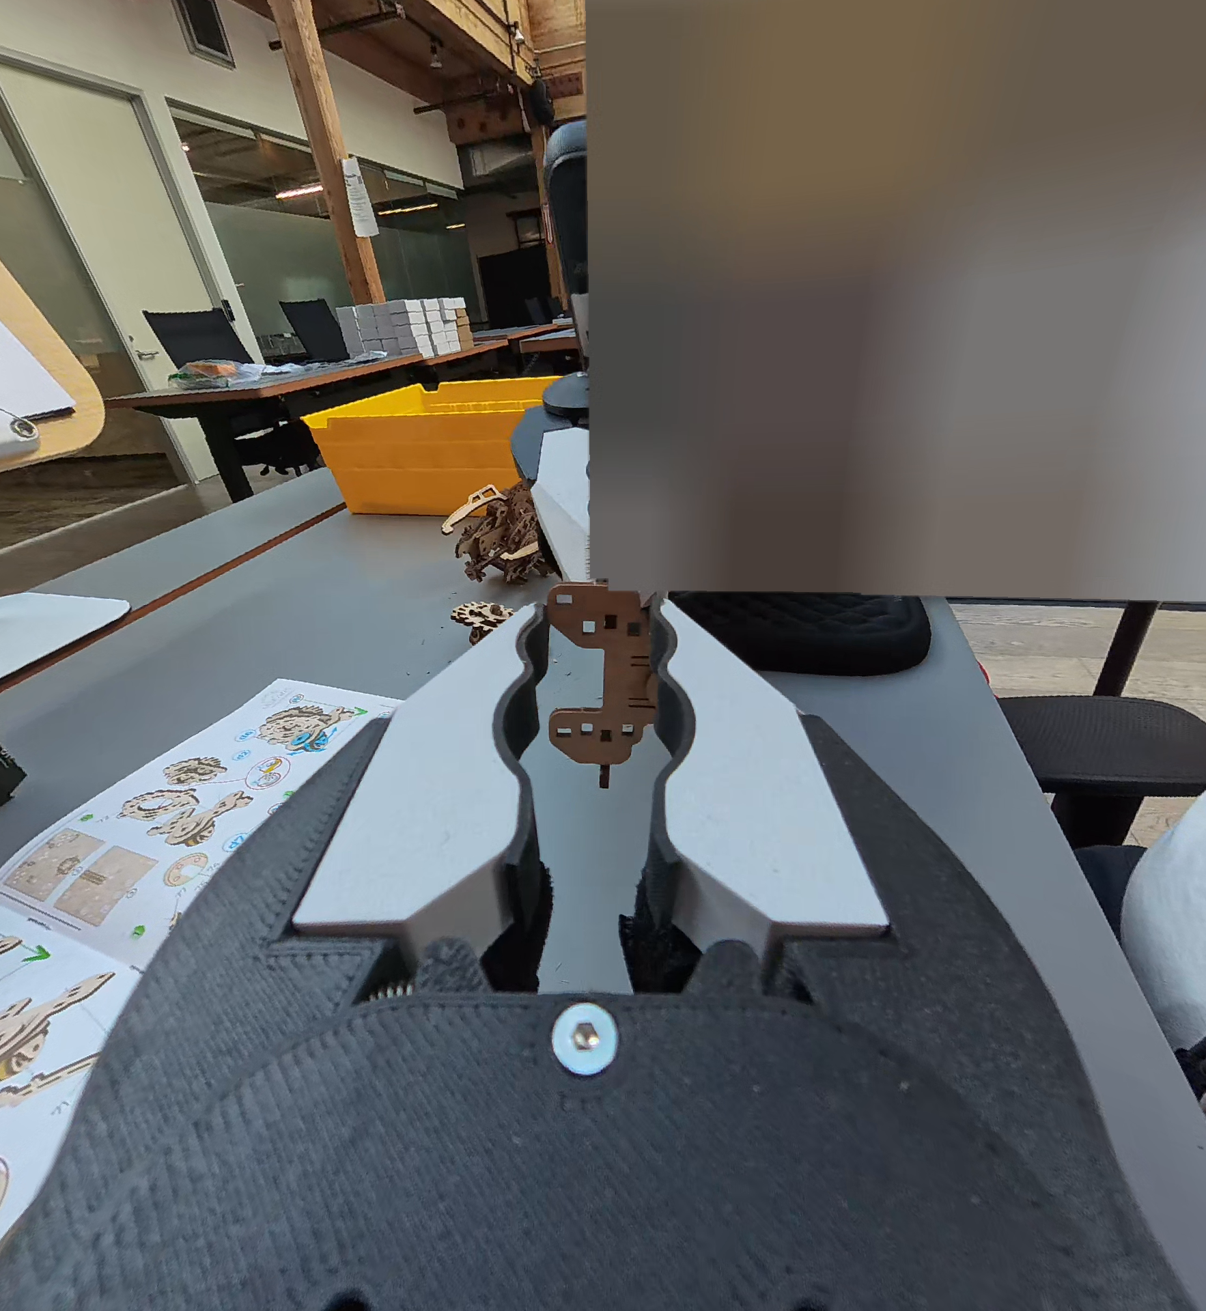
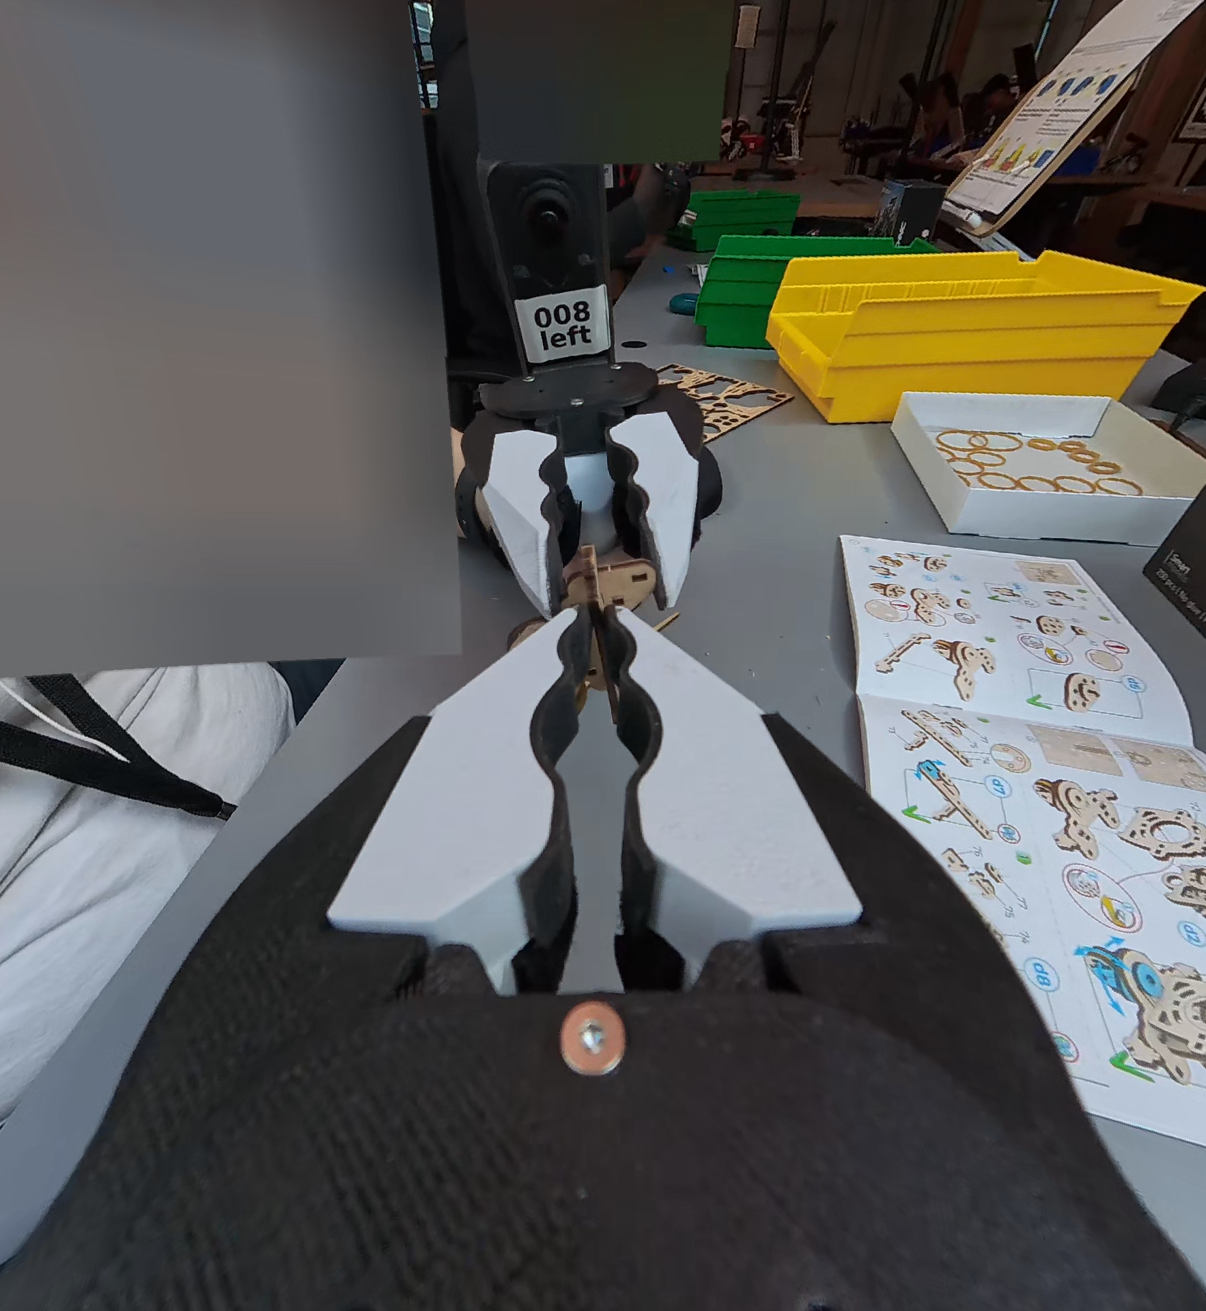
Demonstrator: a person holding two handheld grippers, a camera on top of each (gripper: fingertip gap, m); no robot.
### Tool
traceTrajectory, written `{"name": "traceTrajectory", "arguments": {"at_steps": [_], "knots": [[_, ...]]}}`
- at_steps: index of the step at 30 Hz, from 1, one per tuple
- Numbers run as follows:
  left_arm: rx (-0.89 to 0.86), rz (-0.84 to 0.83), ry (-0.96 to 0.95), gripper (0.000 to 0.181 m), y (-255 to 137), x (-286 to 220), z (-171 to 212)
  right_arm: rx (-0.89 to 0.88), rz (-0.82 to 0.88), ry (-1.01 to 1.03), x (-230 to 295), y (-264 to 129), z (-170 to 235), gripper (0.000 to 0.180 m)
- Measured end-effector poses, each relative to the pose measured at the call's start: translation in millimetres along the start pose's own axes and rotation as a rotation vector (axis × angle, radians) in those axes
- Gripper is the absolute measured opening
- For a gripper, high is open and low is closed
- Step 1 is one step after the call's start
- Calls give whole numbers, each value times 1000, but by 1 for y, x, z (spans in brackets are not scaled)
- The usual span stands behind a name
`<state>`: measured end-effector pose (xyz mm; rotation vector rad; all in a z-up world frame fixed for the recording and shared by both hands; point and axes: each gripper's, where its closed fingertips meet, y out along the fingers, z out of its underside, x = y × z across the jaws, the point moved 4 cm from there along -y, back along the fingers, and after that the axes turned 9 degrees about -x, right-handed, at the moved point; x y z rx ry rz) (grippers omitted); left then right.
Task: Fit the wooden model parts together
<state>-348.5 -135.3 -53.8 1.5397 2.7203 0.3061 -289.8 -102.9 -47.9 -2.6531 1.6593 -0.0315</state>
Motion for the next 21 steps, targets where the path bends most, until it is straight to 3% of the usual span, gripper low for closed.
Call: {"name": "traceTrajectory", "arguments": {"at_steps": [7,21], "knots": [[-25,-8,7,26,-2,1,-5,-71,-3,25,-2,-3,-7,4],[-39,-8,29,26,-3,0,-8,-45,8,-3,0,-1,-7,2]]}}
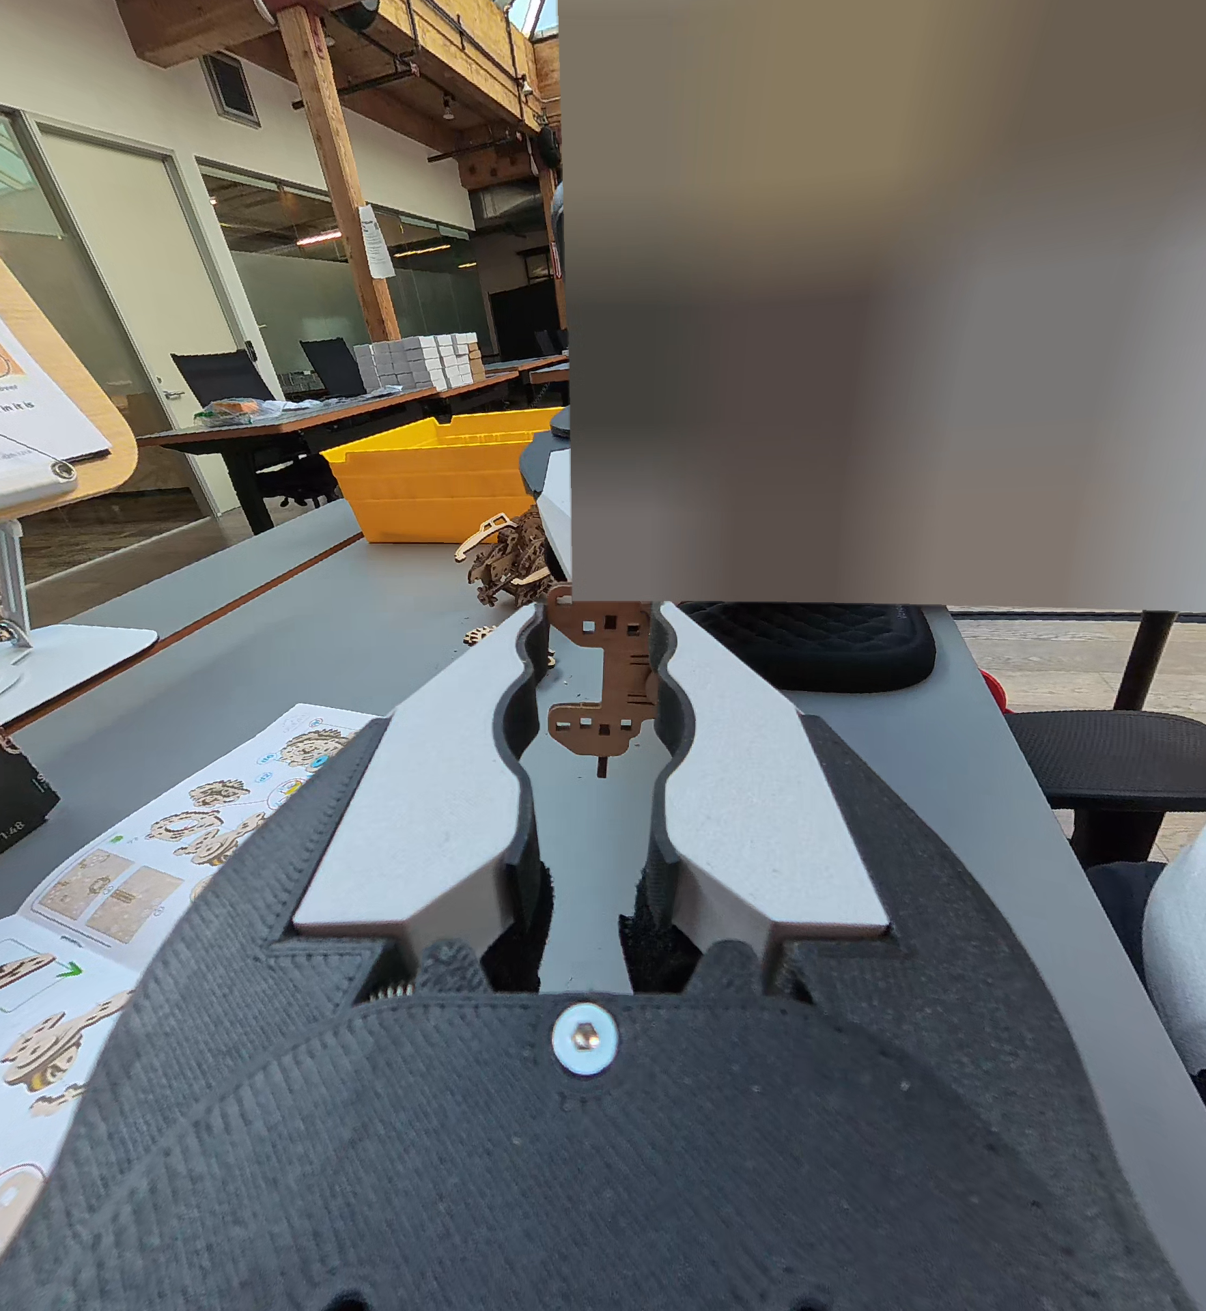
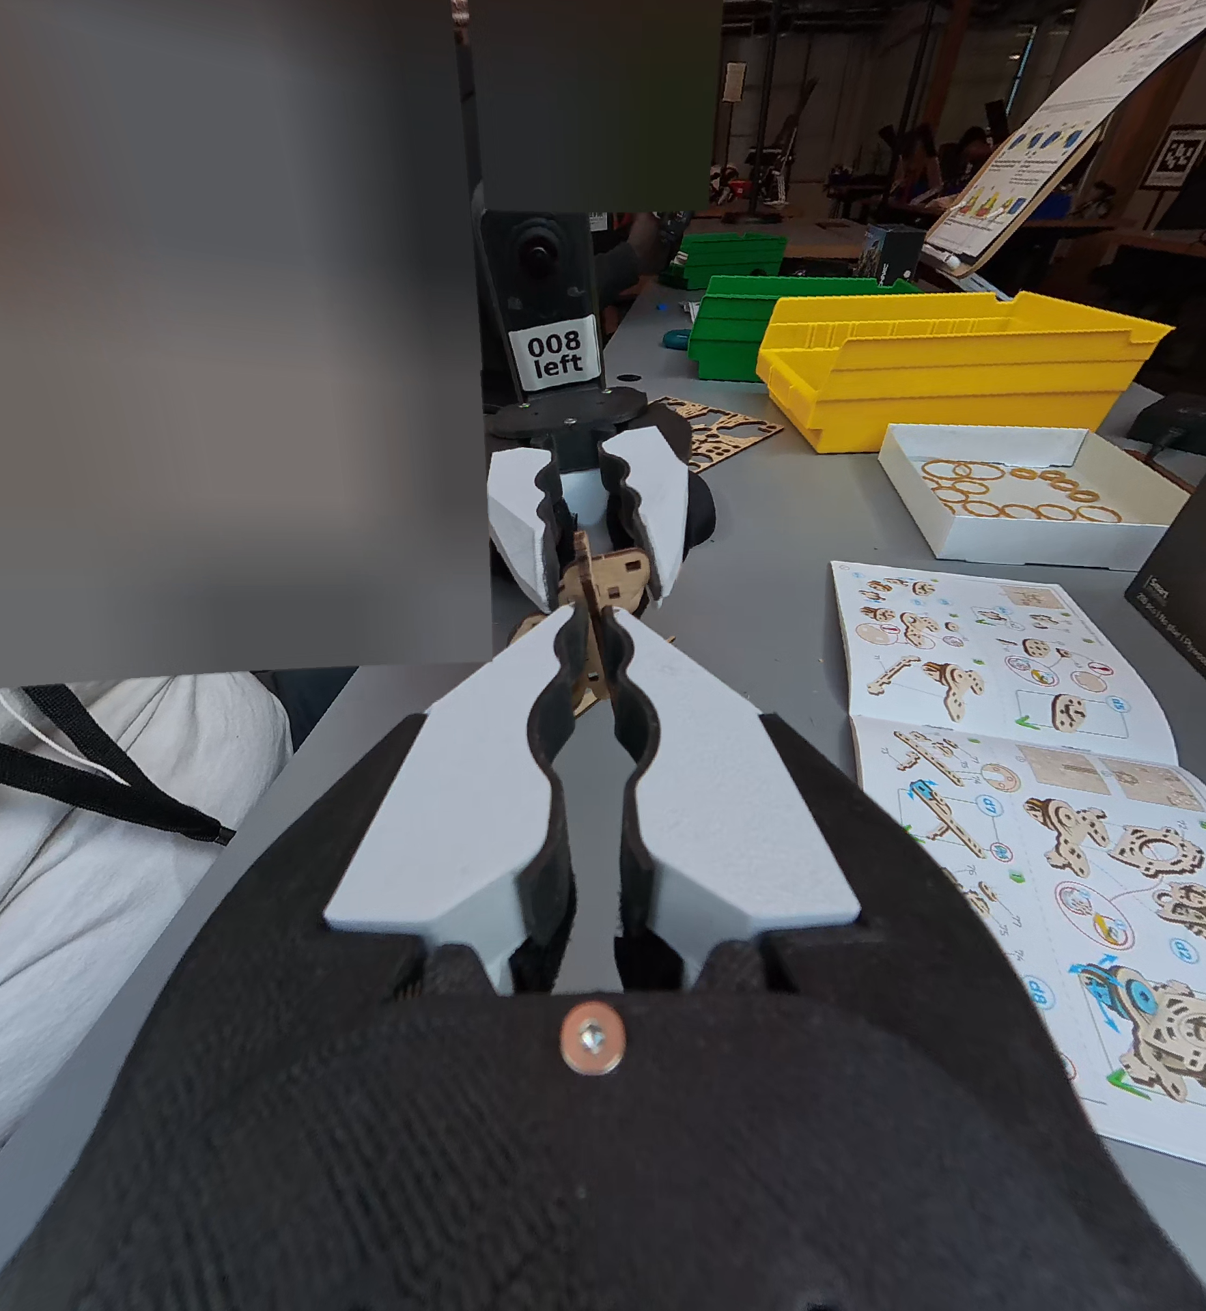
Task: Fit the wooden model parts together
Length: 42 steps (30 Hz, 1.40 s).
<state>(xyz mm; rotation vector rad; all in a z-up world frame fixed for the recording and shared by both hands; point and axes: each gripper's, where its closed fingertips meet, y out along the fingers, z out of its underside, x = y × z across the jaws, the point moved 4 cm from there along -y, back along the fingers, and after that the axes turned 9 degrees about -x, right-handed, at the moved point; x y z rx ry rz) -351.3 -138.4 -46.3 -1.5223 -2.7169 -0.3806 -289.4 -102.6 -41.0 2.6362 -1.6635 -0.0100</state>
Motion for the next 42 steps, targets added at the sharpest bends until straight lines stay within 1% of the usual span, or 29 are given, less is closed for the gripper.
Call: {"name": "traceTrajectory", "arguments": {"at_steps": [4,9,12,15,21,24,29,33,38,42], "knots": [[13,12,0,26,1,-2,3,11,-6,-1,3,3,2,4],[7,20,-3,26,2,-3,2,18,0,-44,5,4,1,1],[-1,11,2,26,1,-2,0,4,1,-27,3,3,1,7],[0,10,3,26,1,-2,0,-2,1,-28,3,3,-1,1],[-1,21,4,26,1,-4,1,15,-6,-64,5,1,-1,1],[12,18,34,26,0,-3,0,20,-19,-27,3,-1,1,1],[37,3,129,17,-3,-4,0,13,-26,-3,-2,-7,3,1],[81,-14,94,15,-1,-1,8,21,-22,-27,-2,-6,4,1],[87,2,78,7,0,-4,12,39,-12,-59,-3,-6,7,1],[97,-1,57,8,0,-2,14,39,-16,-69,-3,-6,9,1]]}}
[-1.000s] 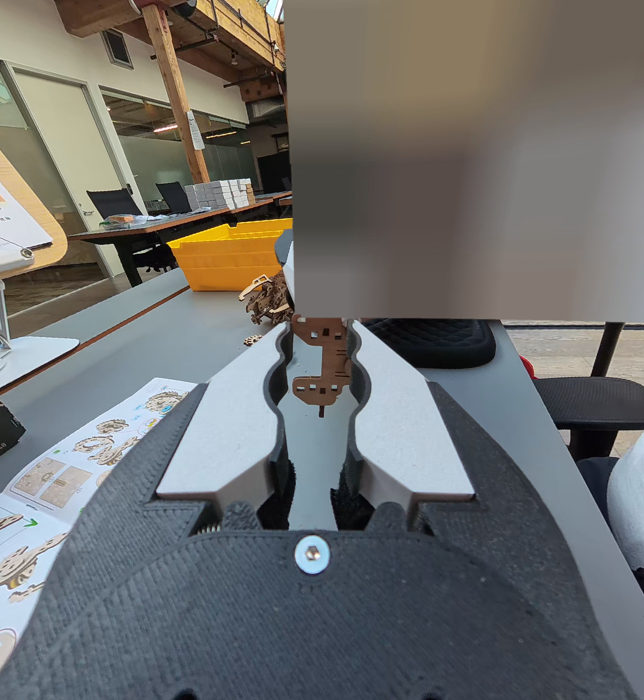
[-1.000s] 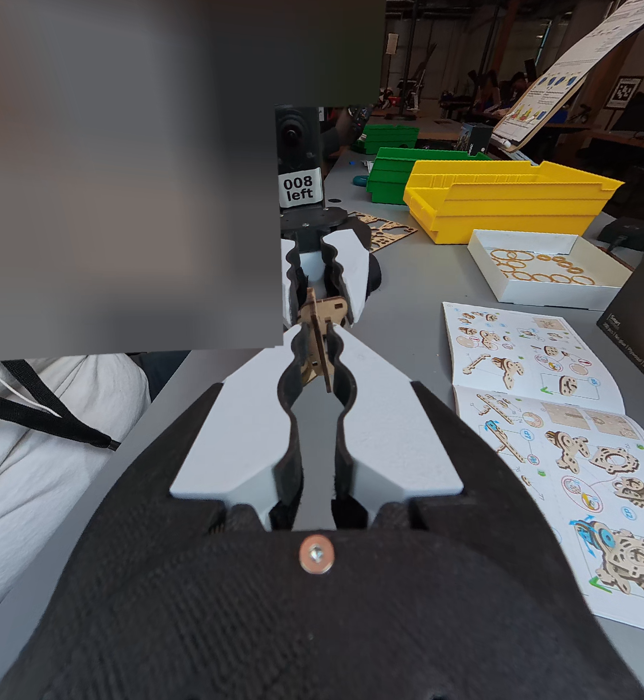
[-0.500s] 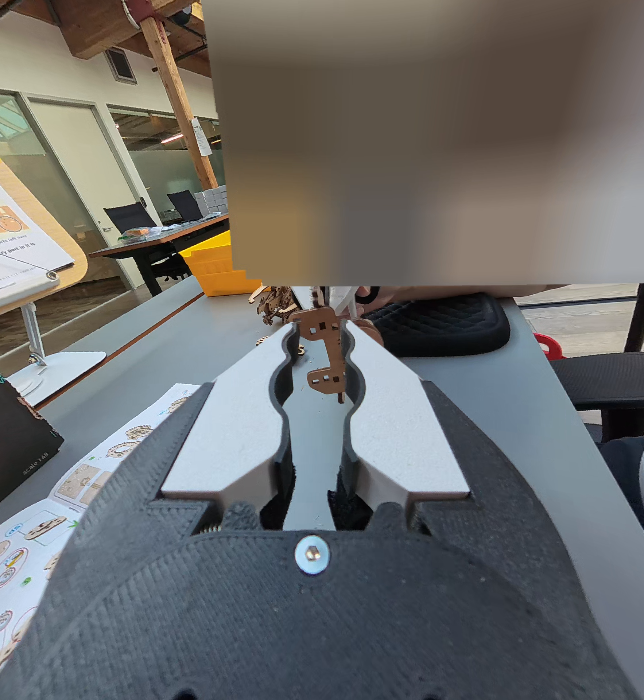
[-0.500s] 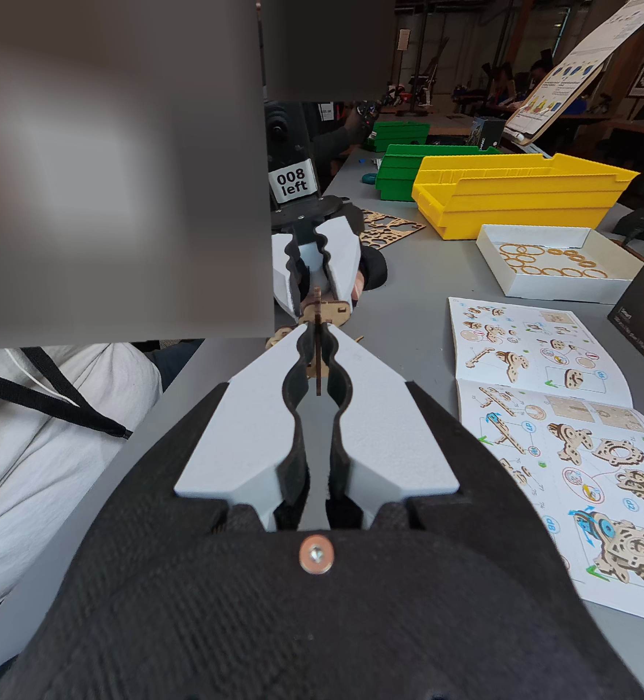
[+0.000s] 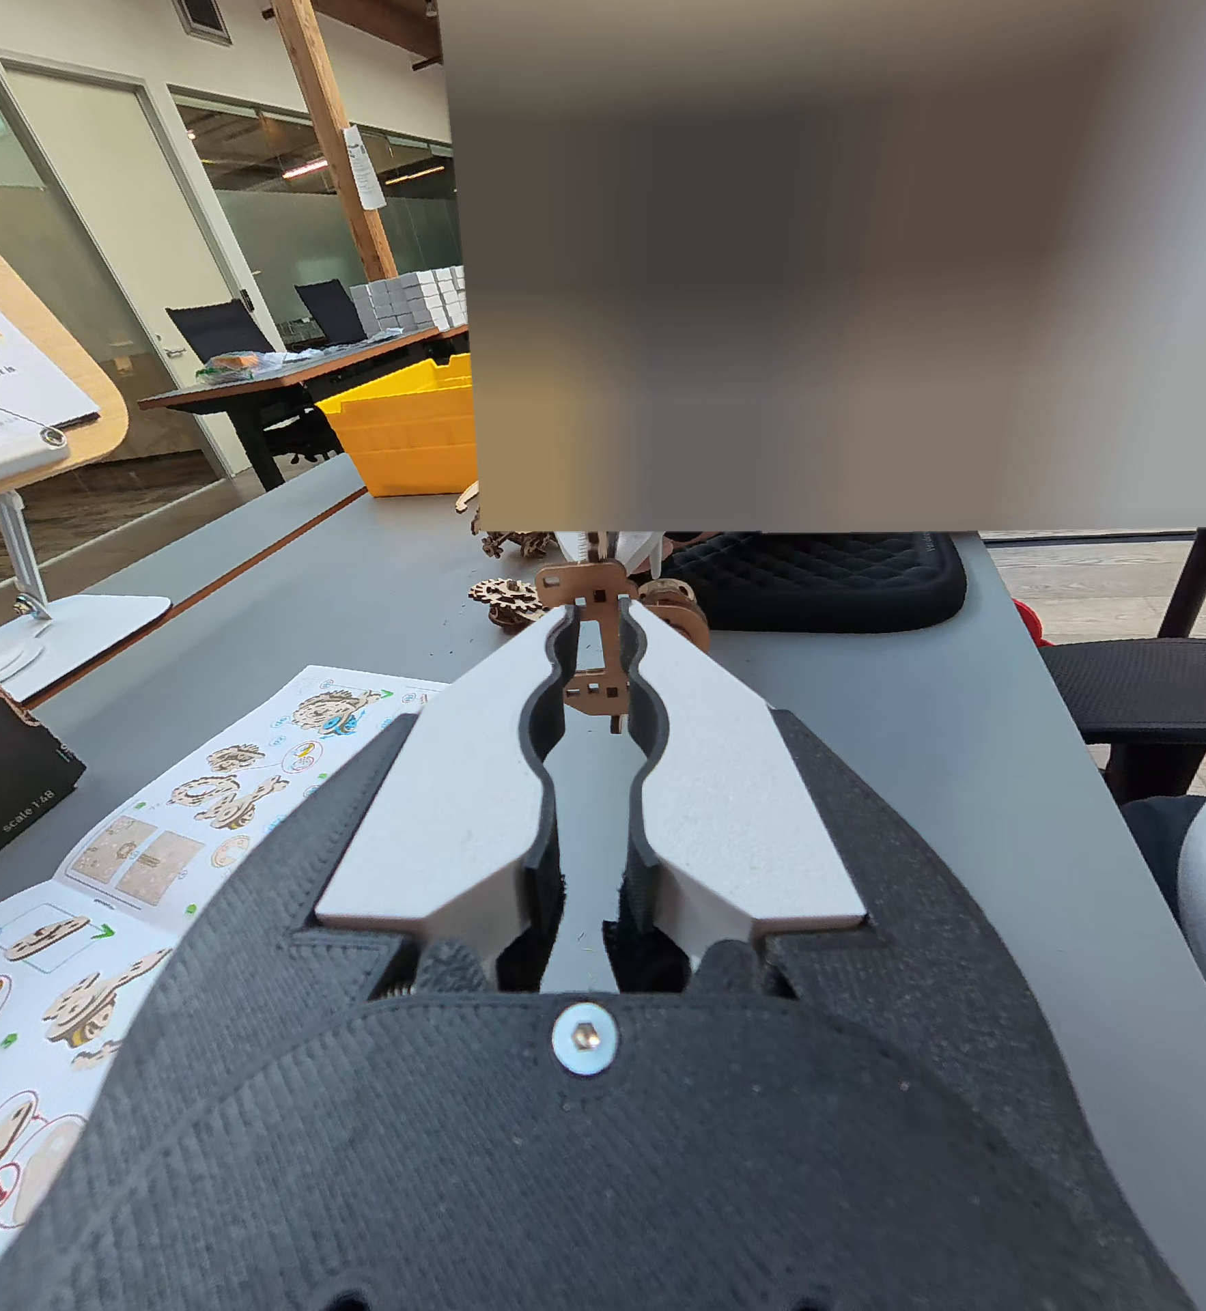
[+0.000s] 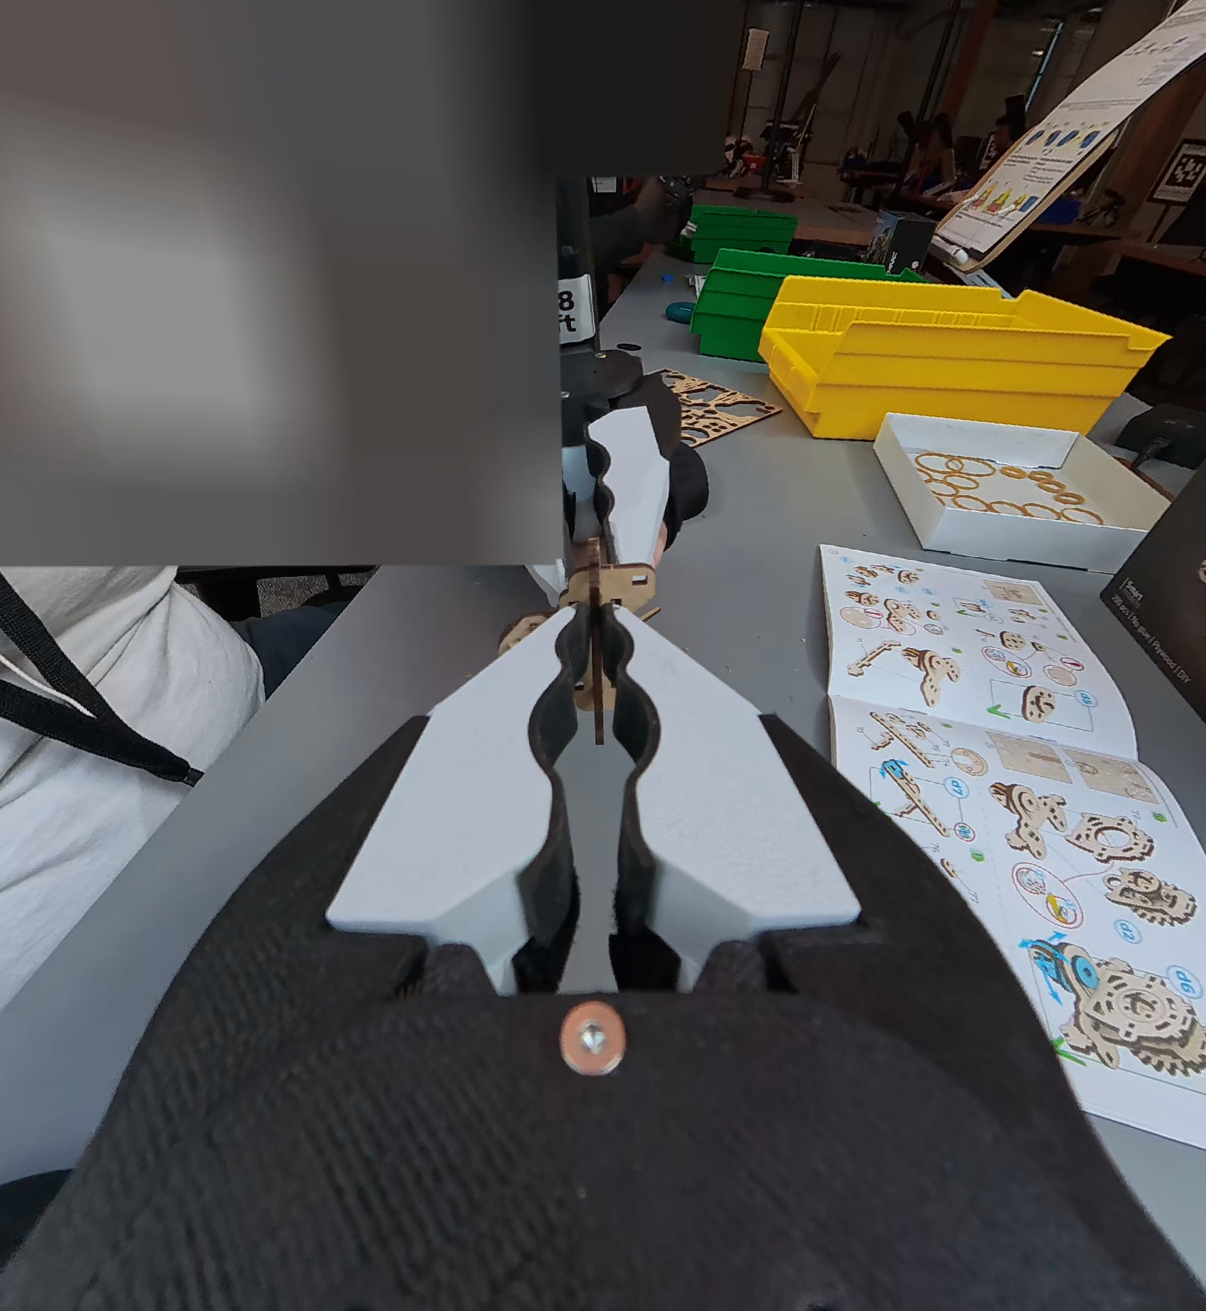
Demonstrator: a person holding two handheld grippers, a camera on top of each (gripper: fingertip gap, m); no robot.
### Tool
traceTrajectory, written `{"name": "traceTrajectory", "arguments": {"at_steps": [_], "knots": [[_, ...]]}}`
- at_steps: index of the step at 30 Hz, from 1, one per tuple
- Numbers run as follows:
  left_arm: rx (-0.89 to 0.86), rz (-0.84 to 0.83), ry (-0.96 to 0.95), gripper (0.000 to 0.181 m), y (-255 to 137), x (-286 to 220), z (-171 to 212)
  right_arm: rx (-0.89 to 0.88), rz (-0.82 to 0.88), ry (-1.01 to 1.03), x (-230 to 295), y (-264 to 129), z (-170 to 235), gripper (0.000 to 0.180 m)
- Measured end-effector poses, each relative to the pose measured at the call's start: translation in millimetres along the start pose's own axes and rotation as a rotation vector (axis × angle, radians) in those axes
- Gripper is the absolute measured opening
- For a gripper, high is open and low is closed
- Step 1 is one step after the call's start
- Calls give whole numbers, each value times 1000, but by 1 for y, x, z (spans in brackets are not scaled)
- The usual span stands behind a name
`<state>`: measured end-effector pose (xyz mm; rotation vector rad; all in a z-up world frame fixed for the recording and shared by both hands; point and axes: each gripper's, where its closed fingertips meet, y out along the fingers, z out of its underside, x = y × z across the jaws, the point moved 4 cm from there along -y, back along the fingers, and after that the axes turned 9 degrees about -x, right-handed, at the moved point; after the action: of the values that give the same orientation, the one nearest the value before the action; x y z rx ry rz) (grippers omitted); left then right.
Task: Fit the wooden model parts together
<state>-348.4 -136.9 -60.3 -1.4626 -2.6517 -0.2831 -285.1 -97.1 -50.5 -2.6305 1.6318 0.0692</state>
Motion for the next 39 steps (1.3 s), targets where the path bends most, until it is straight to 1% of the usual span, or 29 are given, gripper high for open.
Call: {"name": "traceTrajectory", "arguments": {"at_steps": [5,12,23,26,28,31,35,39], "knots": [[8,4,25,8,0,-2,1,-1,-14,2,1,0,2,1],[51,2,7,7,-1,0,11,33,-11,26,-2,1,12,1],[65,37,-10,4,-1,-3,13,14,-38,73,-1,1,15,1],[90,47,-9,4,-1,-4,16,29,-29,71,-1,3,16,1],[124,71,4,3,0,-8,19,28,-52,81,3,6,16,1],[156,49,29,3,2,-7,23,73,-27,42,1,5,19,1],[162,39,1,4,4,-4,24,107,-22,76,-2,1,21,1],[161,24,19,4,3,-3,24,139,-10,58,-3,0,22,1]]}}
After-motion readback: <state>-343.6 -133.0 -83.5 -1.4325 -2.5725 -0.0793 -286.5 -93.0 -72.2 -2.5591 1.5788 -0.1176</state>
